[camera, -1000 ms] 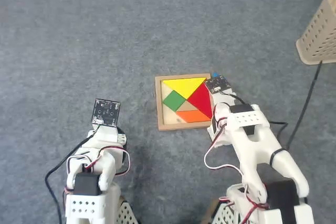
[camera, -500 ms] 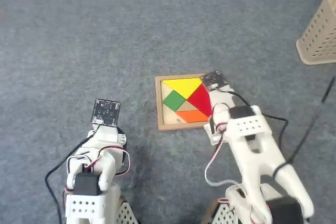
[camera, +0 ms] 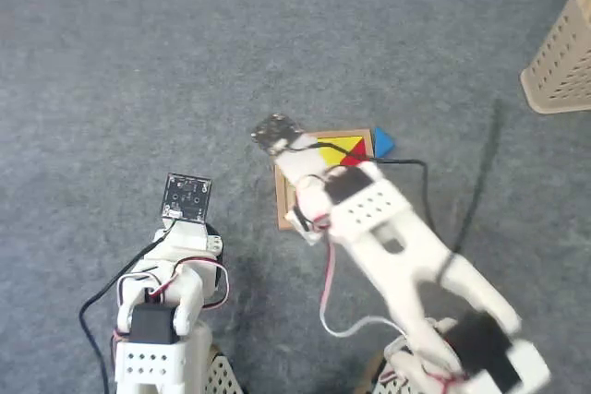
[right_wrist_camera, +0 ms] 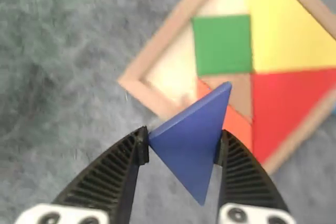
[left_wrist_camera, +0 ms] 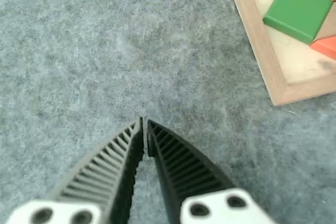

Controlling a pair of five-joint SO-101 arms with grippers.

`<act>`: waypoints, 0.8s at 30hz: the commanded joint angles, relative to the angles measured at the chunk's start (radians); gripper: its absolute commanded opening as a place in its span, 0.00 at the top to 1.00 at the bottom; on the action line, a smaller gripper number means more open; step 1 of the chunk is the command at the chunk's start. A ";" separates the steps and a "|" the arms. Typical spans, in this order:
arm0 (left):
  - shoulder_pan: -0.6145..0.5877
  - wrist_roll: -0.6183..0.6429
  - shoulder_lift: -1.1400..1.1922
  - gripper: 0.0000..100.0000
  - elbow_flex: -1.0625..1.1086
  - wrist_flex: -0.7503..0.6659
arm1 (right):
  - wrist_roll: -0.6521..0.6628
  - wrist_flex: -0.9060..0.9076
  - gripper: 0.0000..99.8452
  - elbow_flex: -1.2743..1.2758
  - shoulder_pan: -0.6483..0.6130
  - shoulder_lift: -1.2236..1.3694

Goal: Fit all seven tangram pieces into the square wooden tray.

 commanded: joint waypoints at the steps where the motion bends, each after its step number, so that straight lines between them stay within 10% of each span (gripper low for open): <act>1: -0.005 0.009 -0.003 0.99 -0.005 0.005 | -0.023 -0.079 0.86 -0.094 -0.050 0.087; 24: -0.006 0.009 -0.003 0.99 -0.005 0.005 | -0.028 -0.337 0.85 -0.098 -0.036 0.265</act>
